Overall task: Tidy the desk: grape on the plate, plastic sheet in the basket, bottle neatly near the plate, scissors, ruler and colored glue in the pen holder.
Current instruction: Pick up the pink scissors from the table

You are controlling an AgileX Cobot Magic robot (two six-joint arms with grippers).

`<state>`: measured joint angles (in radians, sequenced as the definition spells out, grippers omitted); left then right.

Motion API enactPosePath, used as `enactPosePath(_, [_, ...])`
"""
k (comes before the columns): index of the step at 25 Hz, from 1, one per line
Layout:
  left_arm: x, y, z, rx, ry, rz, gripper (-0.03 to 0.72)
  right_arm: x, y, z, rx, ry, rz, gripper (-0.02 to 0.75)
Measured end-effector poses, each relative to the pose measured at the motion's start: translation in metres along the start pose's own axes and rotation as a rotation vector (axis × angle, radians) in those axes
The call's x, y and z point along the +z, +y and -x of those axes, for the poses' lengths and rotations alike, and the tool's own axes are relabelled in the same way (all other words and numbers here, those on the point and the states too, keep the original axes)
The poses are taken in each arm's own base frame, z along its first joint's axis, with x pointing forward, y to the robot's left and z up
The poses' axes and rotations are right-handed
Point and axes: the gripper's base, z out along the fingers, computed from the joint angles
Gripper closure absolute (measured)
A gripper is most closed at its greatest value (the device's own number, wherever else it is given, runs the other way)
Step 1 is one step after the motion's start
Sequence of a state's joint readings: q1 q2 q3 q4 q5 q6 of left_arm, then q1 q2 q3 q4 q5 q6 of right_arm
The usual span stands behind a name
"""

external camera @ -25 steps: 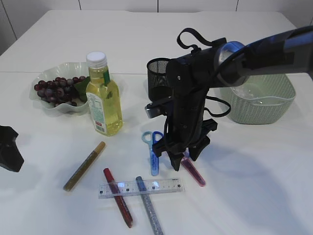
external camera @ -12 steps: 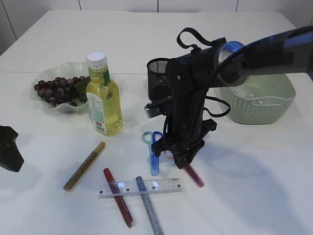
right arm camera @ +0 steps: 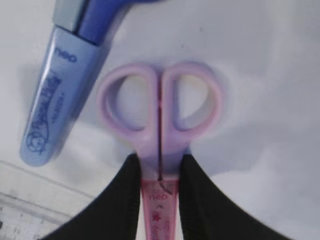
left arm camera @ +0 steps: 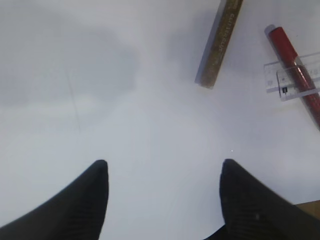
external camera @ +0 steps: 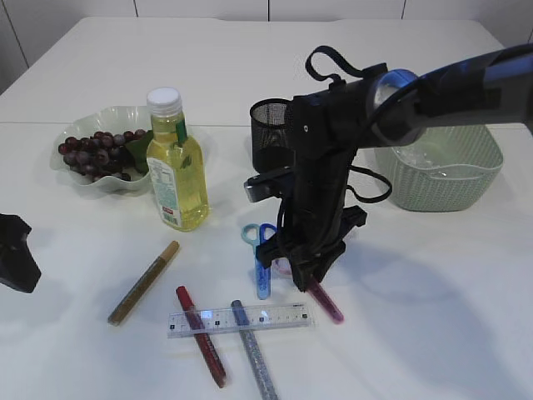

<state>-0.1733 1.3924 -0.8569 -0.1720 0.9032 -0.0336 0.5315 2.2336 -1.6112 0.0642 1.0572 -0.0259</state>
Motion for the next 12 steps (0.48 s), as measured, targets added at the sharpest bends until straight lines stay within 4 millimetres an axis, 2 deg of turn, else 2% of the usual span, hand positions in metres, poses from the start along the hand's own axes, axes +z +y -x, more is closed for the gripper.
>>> enactPosePath(5, [0.0, 0.0, 0.0, 0.0, -0.003, 0.0, 0.183, -0.002, -0.004, 0.0, 0.011, -0.003, 0.065, 0.543])
enactPosePath(7, [0.0, 0.0, 0.0, 0.0, -0.003, 0.0, 0.183, -0.011, -0.006, 0.0, 0.008, -0.022, 0.065, 0.543])
enactPosePath(12, [0.0, 0.0, 0.001, 0.0, -0.012, 0.0, 0.183, -0.046, -0.022, -0.001, 0.01, -0.104, 0.061, 0.544])
